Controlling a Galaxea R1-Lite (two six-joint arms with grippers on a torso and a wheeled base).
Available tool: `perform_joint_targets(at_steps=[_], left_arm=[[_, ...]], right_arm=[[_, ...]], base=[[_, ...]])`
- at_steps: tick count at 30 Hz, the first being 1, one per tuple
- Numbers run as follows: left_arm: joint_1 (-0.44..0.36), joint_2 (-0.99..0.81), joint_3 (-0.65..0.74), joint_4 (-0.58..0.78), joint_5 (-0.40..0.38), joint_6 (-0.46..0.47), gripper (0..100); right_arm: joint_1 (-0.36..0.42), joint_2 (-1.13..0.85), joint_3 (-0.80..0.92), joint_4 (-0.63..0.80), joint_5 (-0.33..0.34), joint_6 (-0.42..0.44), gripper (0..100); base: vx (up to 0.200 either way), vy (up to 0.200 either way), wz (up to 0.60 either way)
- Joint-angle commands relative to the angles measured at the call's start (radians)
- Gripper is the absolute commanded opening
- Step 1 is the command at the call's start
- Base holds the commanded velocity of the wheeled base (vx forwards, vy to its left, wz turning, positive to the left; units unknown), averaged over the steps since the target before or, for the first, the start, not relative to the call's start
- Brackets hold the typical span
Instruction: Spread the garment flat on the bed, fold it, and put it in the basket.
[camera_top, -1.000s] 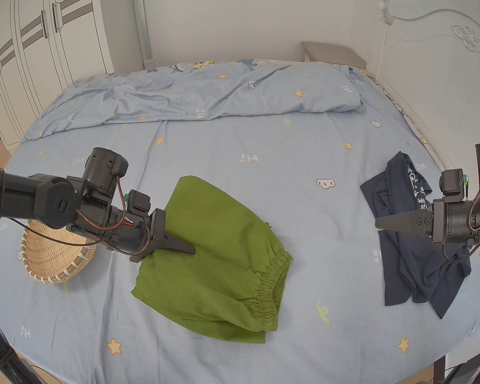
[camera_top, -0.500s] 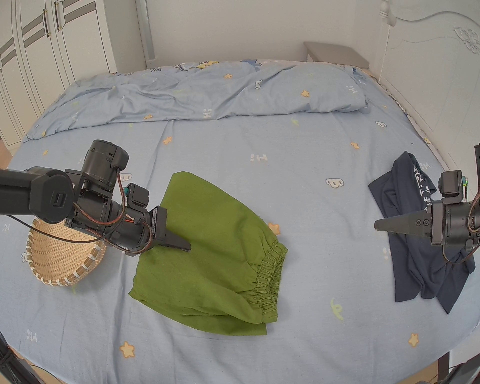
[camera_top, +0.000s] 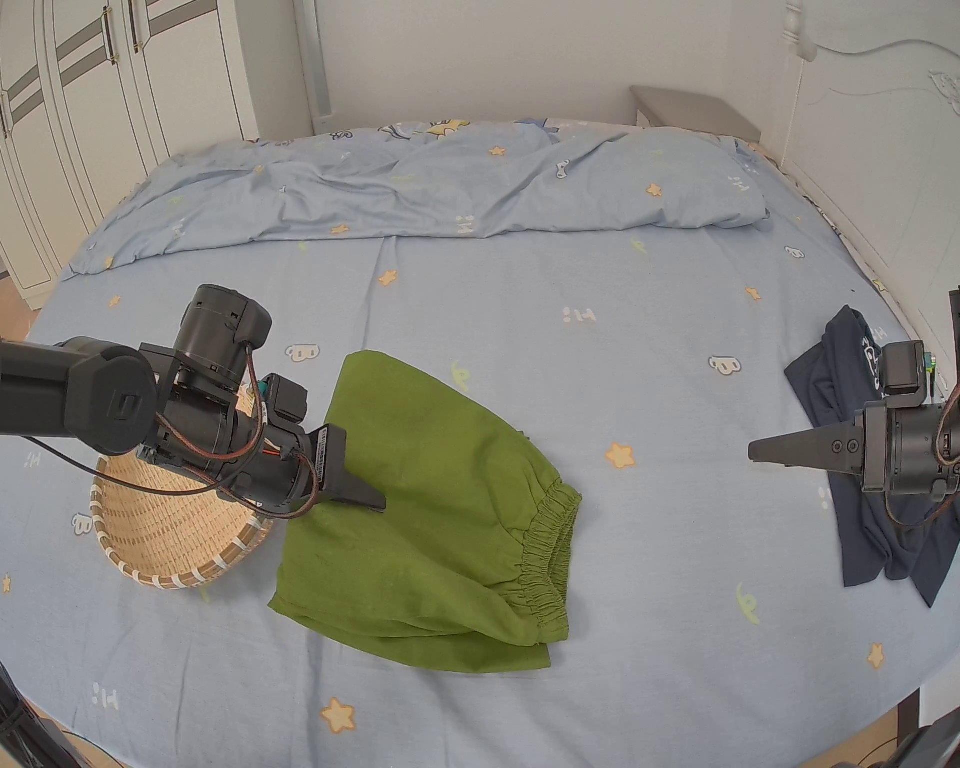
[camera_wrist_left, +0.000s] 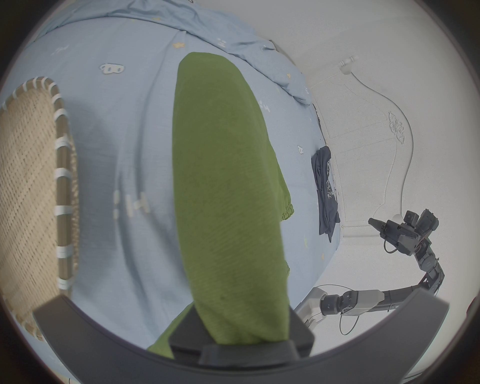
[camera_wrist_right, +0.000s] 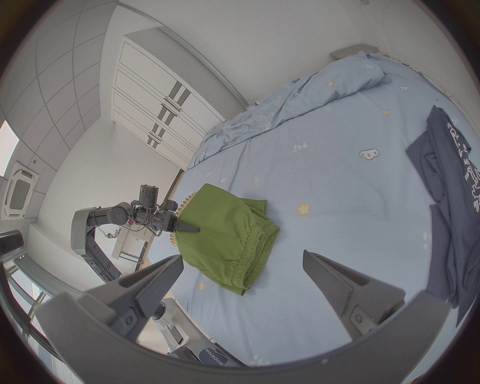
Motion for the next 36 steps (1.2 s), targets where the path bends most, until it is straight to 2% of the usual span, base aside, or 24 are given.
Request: perform_joint_targets(at_steps=[1,5,8,13,19,21,26,32,35,36], left_arm=[[-0.002,0.001,0.001,0.001,0.0,0.001,0],[-0.014,-0.007,0.016,-0.008,0.001,0.021,0],[-0.045,-0.048,0.044,-0.028,0.0,0.087,0],[-0.117,-0.132,0.041,-0.034,0.001,0.099,0],[-0.12,-0.201,-0.007,-0.062,0.001,0.101,0],[-0.109,-0.218,-0.014,-0.085,0.003,0.102,0],[-0.018,-0.307,-0.001,-0.2,0.006,0.099,0],[0.075,-0.404,0.024,-0.211,0.001,0.085,0],[0.179,-0.407,0.065,-0.221,-0.007,0.087,0],[0.179,-0.407,0.065,-0.221,-0.007,0.087,0]], right_arm=[[0.003,-0.002,0.0,0.0,0.001,0.0,100],[0.001,-0.002,-0.001,0.0,0.001,0.002,100],[0.003,-0.007,-0.001,0.0,0.001,0.002,100],[0.004,-0.015,-0.003,0.0,-0.001,0.002,100],[0.006,-0.016,-0.001,0.0,-0.001,0.002,100],[0.003,-0.018,-0.003,0.0,-0.001,0.002,100],[0.0,-0.018,-0.005,0.0,-0.001,0.003,100],[0.003,-0.016,-0.001,-0.002,-0.001,0.005,100],[0.004,-0.016,-0.003,-0.002,-0.001,0.005,100],[0.004,-0.016,-0.003,-0.002,-0.001,0.005,100]], base=[[0.0,0.2,0.0],[0.0,0.1,0.0],[0.0,0.0,0.0],[0.0,0.0,0.0],[0.0,0.0,0.0],[0.0,0.0,0.0],[0.0,0.0,0.0],[0.0,0.0,0.0],[0.0,0.0,0.0],[0.0,0.0,0.0]])
